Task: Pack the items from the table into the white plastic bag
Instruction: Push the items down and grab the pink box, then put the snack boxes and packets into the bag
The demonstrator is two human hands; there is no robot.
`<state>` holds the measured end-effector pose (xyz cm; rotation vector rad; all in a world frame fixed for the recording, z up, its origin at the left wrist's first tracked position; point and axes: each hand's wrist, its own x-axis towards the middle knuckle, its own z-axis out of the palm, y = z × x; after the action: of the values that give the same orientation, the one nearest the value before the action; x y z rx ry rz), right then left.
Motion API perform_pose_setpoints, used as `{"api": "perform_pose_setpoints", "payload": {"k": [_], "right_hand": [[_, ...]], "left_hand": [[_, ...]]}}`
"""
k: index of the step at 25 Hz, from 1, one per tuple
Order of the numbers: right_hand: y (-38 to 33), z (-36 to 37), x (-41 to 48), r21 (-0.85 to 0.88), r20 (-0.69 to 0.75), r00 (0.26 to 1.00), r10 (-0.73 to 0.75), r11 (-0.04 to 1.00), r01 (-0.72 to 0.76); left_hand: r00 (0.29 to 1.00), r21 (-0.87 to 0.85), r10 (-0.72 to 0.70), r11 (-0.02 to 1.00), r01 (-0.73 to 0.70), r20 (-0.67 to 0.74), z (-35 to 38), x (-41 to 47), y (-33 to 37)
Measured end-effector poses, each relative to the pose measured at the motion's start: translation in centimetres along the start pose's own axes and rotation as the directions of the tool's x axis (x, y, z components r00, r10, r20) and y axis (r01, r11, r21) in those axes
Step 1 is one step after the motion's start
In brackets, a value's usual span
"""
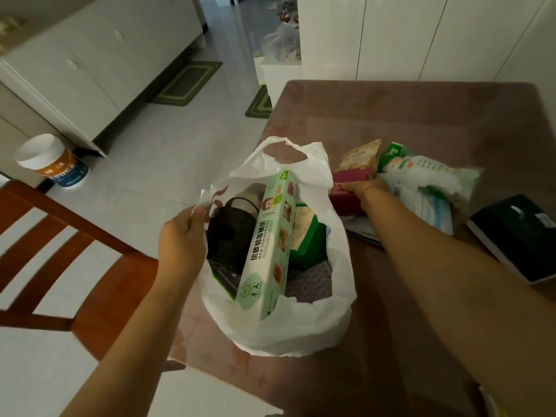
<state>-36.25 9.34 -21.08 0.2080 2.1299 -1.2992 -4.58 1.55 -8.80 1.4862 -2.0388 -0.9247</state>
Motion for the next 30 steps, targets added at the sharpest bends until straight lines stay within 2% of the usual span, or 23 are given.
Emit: {"api": "perform_pose_setpoints", "payload": {"k": [2,4,6,8,10,12,13,15,17,19,21,25,27,30], "right_hand": [[0.3,-1.0,-1.1,0.09,-0.008,1.0,-0.008,0.996,0.009],[0.5,-2.3,-3.1,0.117,-0.084,0.994,-0.073,0.99,0.083],[-0.1,-4.0,-5.7,0.137,-0.208,0.951,-0.229,0.956,0.26],[-1.6,-5.9,-9.3,0.206,-0.275,0.859,-0.432,0.846,0.491],[-3.1,-6.9,-13.9,0.307,-0.192,0.764,-0.616,0.702,0.643],[-3.5,-6.0,-18.3,0.388,0.008,0.706,-0.708,0.653,0.65],[-3.0,-4.9,-19.9,0.367,0.135,0.692,-0.709,0.685,0.63],[-1.2,-2.0,-21.8,0.195,0.367,0.689,-0.625,0.775,0.601],[1.1,0.1,-22.4,0.088,0.507,0.69,-0.516,0.828,0.554],[2.9,0.7,-22.7,0.065,0.608,0.677,-0.414,0.877,0.477],[4.0,0.3,-23.1,0.052,0.665,0.662,-0.345,0.906,0.42],[4.4,-1.6,-22.6,0.002,0.665,0.681,-0.305,0.913,0.407],[4.3,-3.3,-22.4,-0.023,0.713,0.648,-0.268,0.915,0.403],[4.1,-5.9,-22.5,-0.12,0.832,0.548,-0.087,0.936,0.33]], "left_hand": [[1.0,-0.01,0.022,1.0,-0.022,-0.001,-0.2,-0.3,0.2],[1.0,-0.026,0.031,0.999,-0.031,0.005,-0.4,-0.5,0.2],[0.999,-0.051,0.04,0.998,-0.04,0.008,-0.7,-0.6,0.1],[0.999,-0.084,0.039,0.996,-0.037,0.02,-0.8,-0.8,0.2],[0.998,-0.125,0.045,0.991,-0.04,0.035,-1.1,-1.0,0.4],[0.998,-0.168,0.049,0.985,-0.04,0.048,-1.5,-1.3,0.7],[0.998,-0.195,0.039,0.98,-0.027,0.056,-1.7,-1.2,0.8],[0.998,-0.264,0.015,0.965,0.003,0.067,-2.0,-0.8,0.8],[0.997,-0.338,0.002,0.941,0.025,0.078,-2.2,-0.4,0.9],[0.996,-0.354,-0.013,0.934,0.043,0.089,-2.3,0.1,0.6],[0.995,-0.346,-0.009,0.937,0.042,0.099,-2.2,0.1,0.3],[0.996,-0.373,0.024,0.928,0.012,0.091,-2.1,-0.2,0.4],[0.999,-0.361,0.005,0.932,0.012,0.045,-2.2,-0.2,0.4],[0.999,-0.344,-0.043,0.938,0.05,0.03,-2.3,0.2,0.0]]}}
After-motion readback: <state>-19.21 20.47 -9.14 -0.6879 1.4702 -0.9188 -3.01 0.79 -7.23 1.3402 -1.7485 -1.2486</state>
